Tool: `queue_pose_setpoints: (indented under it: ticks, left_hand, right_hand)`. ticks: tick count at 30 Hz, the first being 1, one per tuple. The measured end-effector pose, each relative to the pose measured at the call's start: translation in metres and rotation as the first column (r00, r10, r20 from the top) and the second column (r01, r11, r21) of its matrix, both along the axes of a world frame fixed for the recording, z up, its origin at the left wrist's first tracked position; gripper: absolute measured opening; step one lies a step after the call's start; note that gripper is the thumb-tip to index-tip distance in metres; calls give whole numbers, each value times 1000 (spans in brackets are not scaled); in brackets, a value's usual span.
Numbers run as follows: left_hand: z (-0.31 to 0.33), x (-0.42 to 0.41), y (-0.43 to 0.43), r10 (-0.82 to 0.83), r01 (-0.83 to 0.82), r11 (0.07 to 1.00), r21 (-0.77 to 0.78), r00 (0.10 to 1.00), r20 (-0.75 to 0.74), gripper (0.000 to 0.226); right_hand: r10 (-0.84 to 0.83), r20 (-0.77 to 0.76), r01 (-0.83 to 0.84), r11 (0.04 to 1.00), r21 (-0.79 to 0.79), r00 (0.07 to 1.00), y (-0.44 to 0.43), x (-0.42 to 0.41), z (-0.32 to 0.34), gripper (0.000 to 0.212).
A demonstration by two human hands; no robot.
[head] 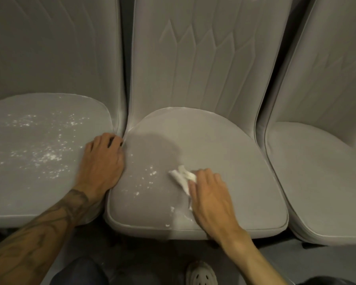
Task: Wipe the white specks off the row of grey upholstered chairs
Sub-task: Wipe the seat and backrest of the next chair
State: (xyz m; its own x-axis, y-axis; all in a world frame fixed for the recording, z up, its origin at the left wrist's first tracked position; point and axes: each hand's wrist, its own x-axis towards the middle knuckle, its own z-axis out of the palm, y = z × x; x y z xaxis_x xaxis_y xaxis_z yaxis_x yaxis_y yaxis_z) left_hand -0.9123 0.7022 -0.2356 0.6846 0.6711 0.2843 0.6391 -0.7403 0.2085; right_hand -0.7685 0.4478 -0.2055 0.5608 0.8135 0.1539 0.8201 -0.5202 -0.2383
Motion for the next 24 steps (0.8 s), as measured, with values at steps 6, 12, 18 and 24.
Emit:
queue_pose_setpoints:
  ticks: [6, 12, 18, 24]
  left_hand:
    - [1, 0, -2, 5, -5, 1000, -11, 1000, 24, 34]
    - [-1, -1, 0, 1, -1, 1000, -2, 999, 39, 34]
    - [-3, -1, 1, 10, -9, 1000, -13, 998, 56, 35]
    - [-2, -1, 0, 10, -8, 1000, -28, 997, 78, 30]
  right_hand:
    - [105, -49, -102, 993, 62, 993, 19, -62, -8, 38]
    - [52, -74, -48, 997, 53, 996, 29, -7, -2, 21]
    - [154, 42, -156, 986, 53, 987, 67, -27, -10, 27]
    - [132, 8, -132, 991, -25, 991, 102, 37, -10, 26]
